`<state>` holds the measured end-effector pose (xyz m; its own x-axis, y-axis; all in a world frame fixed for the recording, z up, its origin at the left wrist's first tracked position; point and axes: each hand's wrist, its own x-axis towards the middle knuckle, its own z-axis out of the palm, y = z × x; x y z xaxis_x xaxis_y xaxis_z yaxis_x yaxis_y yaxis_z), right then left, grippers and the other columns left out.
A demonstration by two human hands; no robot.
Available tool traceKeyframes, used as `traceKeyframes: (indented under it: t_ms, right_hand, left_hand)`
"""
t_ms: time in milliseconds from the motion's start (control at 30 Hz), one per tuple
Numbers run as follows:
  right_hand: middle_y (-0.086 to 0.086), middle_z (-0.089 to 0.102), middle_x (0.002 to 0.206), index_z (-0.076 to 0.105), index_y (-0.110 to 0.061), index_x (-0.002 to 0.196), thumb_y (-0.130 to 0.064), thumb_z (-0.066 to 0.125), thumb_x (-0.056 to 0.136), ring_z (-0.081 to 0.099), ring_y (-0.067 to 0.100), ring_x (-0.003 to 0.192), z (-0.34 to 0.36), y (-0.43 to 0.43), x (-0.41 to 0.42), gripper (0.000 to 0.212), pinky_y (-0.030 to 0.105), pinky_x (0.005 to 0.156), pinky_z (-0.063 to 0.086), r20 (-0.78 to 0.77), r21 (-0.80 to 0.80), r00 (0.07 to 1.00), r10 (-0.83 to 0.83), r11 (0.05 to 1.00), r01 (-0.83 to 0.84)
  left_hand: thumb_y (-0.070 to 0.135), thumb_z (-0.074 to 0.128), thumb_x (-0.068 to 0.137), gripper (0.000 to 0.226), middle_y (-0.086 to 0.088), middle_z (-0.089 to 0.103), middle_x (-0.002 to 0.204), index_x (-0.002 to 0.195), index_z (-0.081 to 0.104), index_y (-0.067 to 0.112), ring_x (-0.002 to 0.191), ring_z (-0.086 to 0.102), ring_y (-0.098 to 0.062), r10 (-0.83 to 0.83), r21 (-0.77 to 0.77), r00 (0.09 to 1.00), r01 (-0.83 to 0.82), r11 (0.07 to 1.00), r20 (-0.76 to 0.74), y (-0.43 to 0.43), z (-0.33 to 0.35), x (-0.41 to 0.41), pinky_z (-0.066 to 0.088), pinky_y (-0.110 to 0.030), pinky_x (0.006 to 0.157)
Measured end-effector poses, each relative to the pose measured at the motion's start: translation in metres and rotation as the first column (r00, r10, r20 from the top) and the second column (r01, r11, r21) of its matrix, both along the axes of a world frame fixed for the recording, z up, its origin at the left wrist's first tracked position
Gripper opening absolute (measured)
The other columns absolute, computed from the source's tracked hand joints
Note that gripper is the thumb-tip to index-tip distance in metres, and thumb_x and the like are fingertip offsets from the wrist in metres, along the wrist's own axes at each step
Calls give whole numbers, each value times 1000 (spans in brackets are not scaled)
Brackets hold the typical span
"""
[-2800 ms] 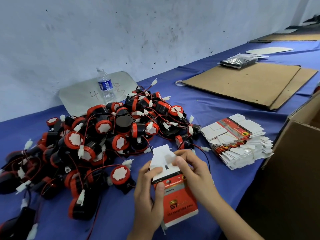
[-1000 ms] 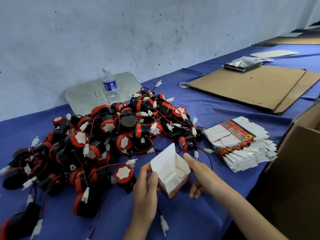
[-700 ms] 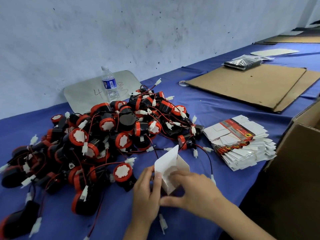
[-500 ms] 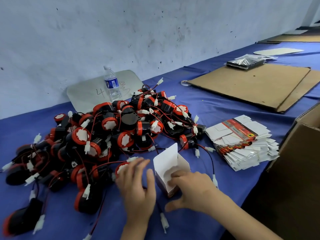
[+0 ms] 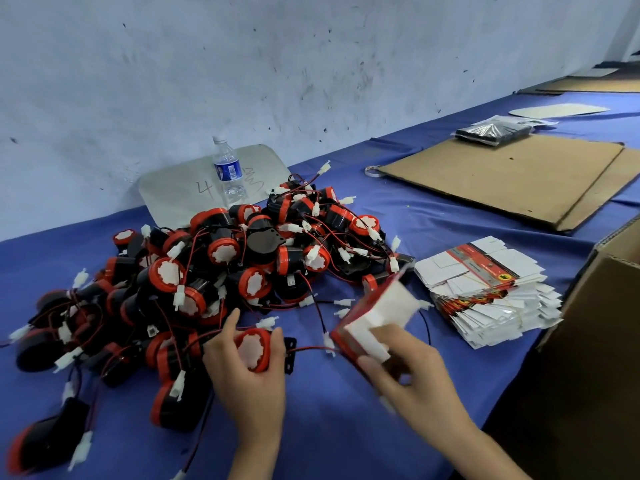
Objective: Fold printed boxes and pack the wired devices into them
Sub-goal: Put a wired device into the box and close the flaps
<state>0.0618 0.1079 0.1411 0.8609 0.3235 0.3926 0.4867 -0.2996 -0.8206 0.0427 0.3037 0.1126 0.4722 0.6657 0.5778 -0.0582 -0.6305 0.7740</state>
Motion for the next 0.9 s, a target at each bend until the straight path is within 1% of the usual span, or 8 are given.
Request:
traceKeyframes:
  t_ms: [67,100,233,367,567,700,833,900]
  right_hand:
    - [4,60,61,60,-43,94,-42,65,78,57,14,49,-2,2,-14,17,28,48,45,-99,289,990,-98,949,122]
    - [7,58,57,60,-43,95,-39,68,78,56,16,48,-5,4,-19,20,28,48,45,-110,335,986,-123,930,153]
    - [-9,66,84,62,-44,99,-9,75,81,58,17,57,-12,14,-22,41,22,59,46,-173,271,979,-105,951,150]
    - [-18,68,86,65,-35,99,-14,72,84,60,7,61,-7,18,-9,27,12,60,43,-207,130,975,-84,985,112]
    - [-19,67,80,64,-41,94,-19,73,83,60,8,76,-3,18,-8,26,12,66,43,-135,90,984,-113,988,126]
    - [-19,61,82,65,-57,84,-29,75,83,54,9,81,-7,11,-16,31,11,65,41,51,62,962,-269,962,266]
    - [-14,71,82,69,-46,95,-37,69,79,66,3,75,6,-3,-18,18,12,69,49,-44,372,966,-254,893,252]
    - [-10,74,82,71,-44,94,-35,65,82,68,3,76,14,-7,-17,16,14,72,51,-49,437,967,-248,866,245]
  left_hand:
    - [46,61,85,40,13,40,106,115,53,21,98,49,-16,-9,-54,984,19,998,176,-2,4,-3,36,-10,87]
    - [43,59,85,34,11,41,107,111,52,23,98,50,-17,-20,-65,974,36,997,227,-3,4,-4,38,-14,88]
    - [38,54,87,22,11,46,104,107,49,28,101,49,-7,-67,-85,960,93,992,271,-3,3,-6,41,-22,88]
    - [32,49,91,22,10,49,116,111,53,26,110,50,-12,-157,-88,938,193,977,309,-6,4,-6,39,-22,95]
    - [20,42,73,43,-22,39,137,115,51,11,127,39,2,-343,-36,904,364,931,257,-15,10,-10,32,-7,99]
    - [20,46,67,60,-7,41,135,127,45,21,124,44,-12,-422,6,872,434,901,250,-19,4,-10,39,-15,97]
    - [26,61,76,72,22,45,133,138,31,45,120,50,-5,-390,-29,871,417,909,297,-25,0,-7,47,-24,97]
    - [30,70,74,76,22,46,133,138,31,46,120,53,-8,-393,9,872,409,913,292,-25,0,-7,50,-29,96]
